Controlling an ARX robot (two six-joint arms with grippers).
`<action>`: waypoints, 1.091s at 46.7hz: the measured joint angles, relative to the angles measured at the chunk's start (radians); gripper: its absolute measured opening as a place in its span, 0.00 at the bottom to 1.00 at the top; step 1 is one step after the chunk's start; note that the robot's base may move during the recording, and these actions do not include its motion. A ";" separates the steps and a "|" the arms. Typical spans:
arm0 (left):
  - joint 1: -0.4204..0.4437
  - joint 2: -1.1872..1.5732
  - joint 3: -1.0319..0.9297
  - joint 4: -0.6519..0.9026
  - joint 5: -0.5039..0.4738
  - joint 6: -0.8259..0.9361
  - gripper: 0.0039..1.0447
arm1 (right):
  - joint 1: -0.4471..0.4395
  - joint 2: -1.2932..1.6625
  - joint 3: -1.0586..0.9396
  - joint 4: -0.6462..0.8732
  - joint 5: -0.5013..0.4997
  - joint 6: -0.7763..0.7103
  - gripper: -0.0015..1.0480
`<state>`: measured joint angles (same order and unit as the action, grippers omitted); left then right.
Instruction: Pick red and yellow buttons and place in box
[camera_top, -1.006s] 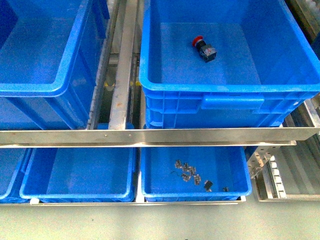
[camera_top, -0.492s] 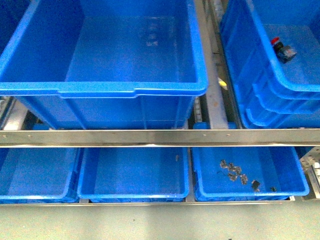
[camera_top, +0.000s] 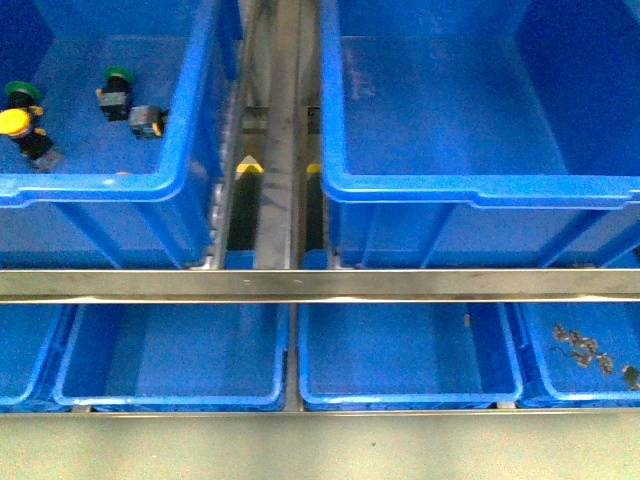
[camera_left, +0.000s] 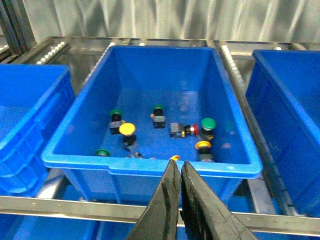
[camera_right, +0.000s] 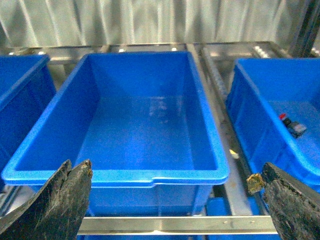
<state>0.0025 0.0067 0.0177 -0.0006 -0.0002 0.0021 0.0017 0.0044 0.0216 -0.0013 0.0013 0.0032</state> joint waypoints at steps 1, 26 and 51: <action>0.000 0.000 0.000 0.000 0.000 0.000 0.02 | 0.000 0.000 0.000 0.000 0.000 0.000 0.94; 0.068 0.361 0.204 -0.529 0.239 -0.290 0.53 | -0.001 0.000 0.000 0.000 -0.002 0.000 0.94; 0.068 0.358 0.212 -0.529 0.239 -0.312 0.93 | -0.001 0.000 0.000 0.000 -0.002 0.000 0.94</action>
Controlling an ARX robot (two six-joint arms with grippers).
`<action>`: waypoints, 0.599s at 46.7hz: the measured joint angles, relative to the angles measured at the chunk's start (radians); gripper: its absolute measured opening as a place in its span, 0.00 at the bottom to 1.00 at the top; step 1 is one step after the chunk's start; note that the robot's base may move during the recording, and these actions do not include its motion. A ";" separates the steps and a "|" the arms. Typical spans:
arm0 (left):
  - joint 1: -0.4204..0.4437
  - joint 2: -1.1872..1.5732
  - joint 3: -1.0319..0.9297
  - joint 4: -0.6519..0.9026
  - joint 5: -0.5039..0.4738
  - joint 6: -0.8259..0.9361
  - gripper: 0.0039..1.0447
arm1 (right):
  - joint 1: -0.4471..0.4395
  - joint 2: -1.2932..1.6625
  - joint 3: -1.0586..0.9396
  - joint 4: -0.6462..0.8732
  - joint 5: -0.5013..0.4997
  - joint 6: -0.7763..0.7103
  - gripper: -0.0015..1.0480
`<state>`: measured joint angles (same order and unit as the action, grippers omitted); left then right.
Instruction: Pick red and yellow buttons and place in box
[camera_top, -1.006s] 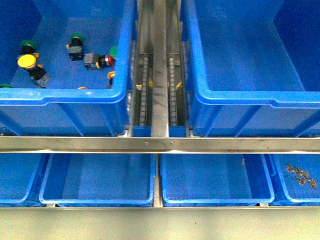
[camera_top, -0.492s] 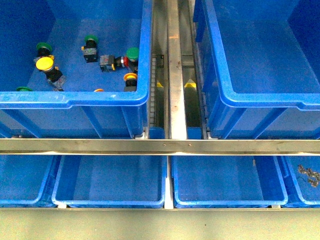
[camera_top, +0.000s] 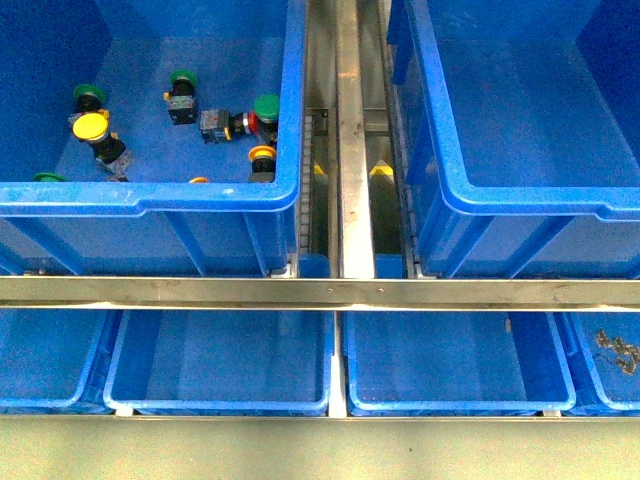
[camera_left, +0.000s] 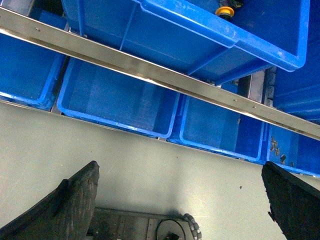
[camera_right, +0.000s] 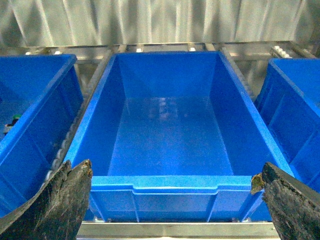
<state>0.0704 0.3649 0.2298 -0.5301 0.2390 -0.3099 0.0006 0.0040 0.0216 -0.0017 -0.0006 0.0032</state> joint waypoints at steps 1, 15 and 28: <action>0.000 0.000 0.000 0.000 0.000 0.000 0.93 | 0.000 0.000 0.000 0.000 0.000 0.000 0.94; 0.002 -0.023 -0.011 0.045 -0.008 0.020 0.93 | 0.000 0.000 0.000 0.000 0.000 0.000 0.94; 0.018 0.082 0.050 0.277 -0.002 0.161 0.93 | 0.000 0.000 0.000 0.000 0.000 0.000 0.94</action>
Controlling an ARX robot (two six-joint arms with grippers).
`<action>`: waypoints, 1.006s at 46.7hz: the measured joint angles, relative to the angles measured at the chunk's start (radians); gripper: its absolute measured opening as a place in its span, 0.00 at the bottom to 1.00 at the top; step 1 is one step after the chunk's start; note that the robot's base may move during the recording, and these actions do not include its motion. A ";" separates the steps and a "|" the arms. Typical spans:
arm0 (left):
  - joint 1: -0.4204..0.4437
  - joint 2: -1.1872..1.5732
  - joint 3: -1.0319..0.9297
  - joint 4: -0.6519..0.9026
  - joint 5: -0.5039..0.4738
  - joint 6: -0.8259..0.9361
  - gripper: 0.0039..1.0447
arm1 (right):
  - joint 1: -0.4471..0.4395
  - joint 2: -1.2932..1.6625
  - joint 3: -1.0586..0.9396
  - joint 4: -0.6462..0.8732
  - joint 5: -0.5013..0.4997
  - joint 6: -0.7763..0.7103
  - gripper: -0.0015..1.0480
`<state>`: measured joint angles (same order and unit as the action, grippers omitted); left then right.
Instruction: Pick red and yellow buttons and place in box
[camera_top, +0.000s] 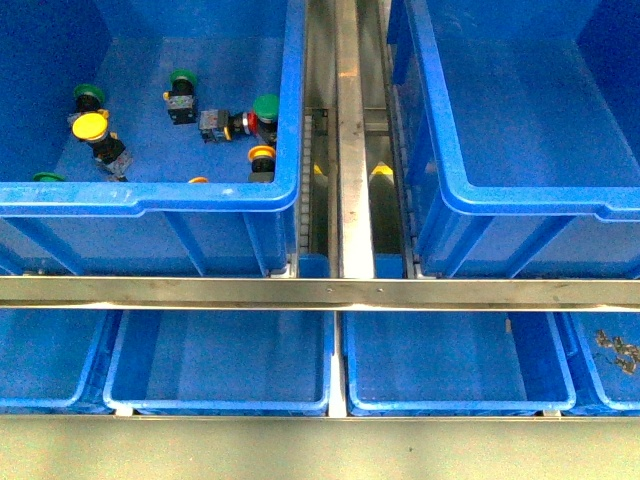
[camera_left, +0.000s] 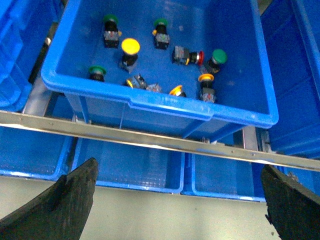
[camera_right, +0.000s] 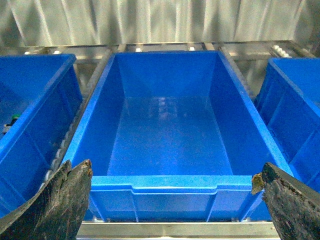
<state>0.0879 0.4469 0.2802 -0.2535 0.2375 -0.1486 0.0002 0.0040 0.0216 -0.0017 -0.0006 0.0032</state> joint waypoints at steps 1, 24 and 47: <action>0.000 0.018 0.010 0.016 0.002 0.011 0.93 | 0.000 0.000 0.000 0.000 0.000 0.000 0.94; -0.024 0.916 0.453 0.395 -0.077 -0.008 0.93 | 0.000 0.000 0.000 0.000 0.000 0.000 0.94; -0.100 1.501 0.885 0.372 -0.195 0.225 0.93 | 0.000 0.000 0.000 0.000 0.000 0.000 0.94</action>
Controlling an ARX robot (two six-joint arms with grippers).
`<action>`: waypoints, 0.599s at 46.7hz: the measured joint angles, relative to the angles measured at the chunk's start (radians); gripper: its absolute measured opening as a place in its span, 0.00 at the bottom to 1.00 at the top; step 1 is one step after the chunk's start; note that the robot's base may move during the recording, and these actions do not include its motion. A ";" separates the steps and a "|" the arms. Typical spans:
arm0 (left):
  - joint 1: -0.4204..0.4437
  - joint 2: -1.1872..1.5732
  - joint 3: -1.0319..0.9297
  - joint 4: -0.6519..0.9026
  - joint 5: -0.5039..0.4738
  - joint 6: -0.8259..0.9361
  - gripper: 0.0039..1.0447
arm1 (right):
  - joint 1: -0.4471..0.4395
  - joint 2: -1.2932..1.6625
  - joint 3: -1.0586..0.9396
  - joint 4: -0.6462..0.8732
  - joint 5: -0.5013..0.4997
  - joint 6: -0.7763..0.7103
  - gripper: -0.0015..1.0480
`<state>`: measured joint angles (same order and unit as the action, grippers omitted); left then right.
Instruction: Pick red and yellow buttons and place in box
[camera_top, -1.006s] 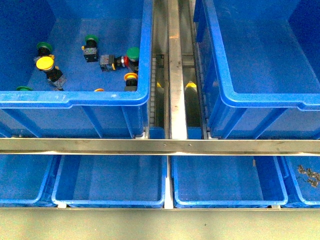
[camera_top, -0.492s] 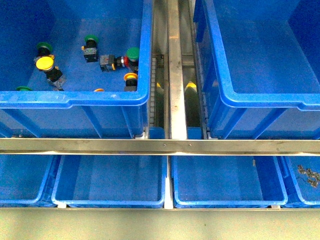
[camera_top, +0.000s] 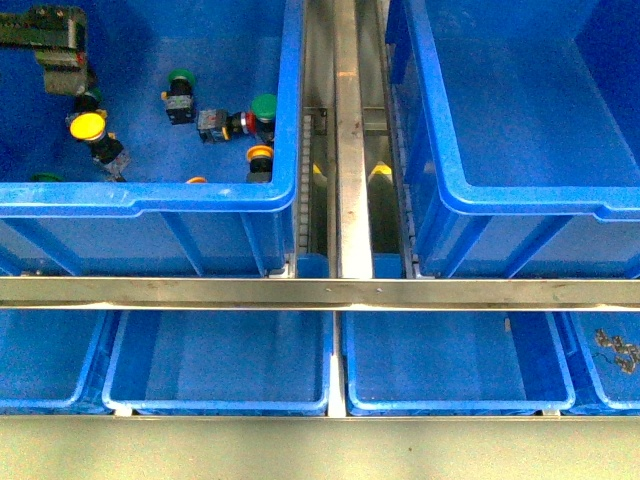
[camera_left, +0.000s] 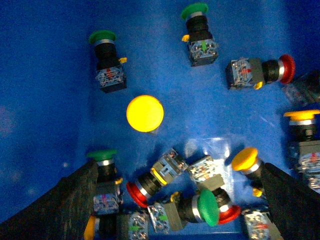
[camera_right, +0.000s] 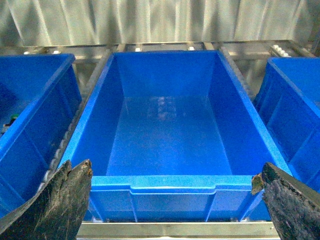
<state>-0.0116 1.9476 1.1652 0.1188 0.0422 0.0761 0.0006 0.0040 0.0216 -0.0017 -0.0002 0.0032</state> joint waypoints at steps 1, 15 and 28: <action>0.001 0.019 0.016 -0.003 0.000 0.024 0.93 | 0.000 0.000 0.000 0.000 0.000 0.000 0.94; 0.019 0.243 0.248 -0.082 0.023 0.282 0.93 | 0.000 0.000 0.000 0.000 0.000 0.000 0.94; 0.039 0.381 0.396 -0.152 0.045 0.456 0.93 | 0.000 0.000 0.000 0.000 0.000 0.000 0.94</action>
<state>0.0277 2.3291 1.5612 -0.0334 0.0875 0.5323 0.0006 0.0040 0.0216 -0.0017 -0.0006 0.0032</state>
